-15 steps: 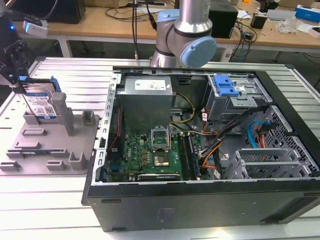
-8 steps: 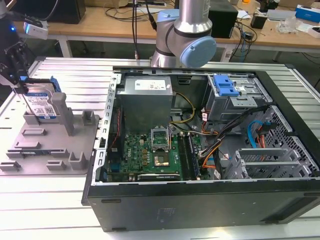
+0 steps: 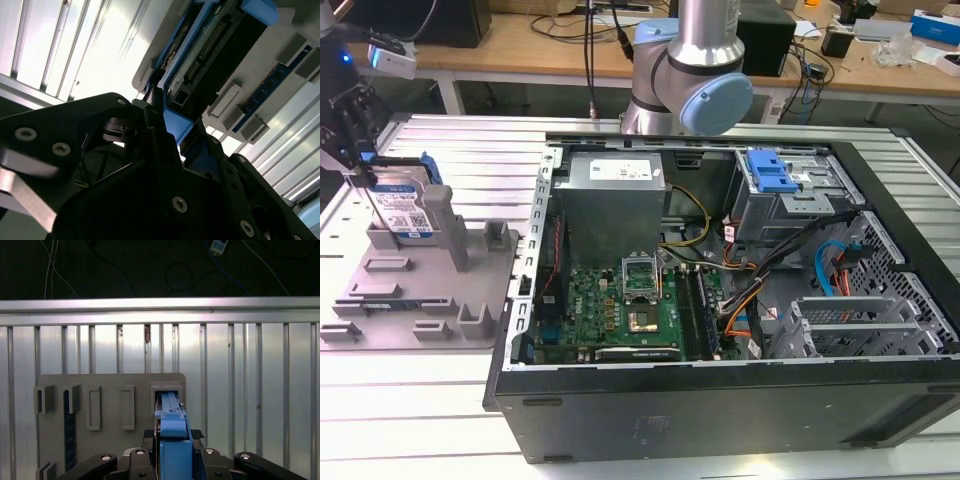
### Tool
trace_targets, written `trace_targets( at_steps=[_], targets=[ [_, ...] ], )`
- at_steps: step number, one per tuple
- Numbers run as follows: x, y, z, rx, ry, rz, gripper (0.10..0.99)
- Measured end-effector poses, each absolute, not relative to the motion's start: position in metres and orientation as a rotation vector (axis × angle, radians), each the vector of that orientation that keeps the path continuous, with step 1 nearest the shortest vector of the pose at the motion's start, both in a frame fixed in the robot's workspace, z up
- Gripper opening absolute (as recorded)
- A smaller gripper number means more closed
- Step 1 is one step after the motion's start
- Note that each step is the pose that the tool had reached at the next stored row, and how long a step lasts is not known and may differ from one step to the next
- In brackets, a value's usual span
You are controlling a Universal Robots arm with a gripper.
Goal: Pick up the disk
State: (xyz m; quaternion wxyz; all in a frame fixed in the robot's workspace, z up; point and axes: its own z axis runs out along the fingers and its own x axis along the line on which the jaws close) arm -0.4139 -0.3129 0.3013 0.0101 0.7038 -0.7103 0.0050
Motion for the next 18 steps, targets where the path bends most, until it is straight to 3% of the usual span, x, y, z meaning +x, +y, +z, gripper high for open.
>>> trace_targets(
  at_steps=[9,18],
  targets=[
    [-0.414,-0.313,0.303,2.198,-2.218,0.016,0.365],
    [-0.414,-0.313,0.335,2.2,-2.22,0.01,0.365]
  ],
)
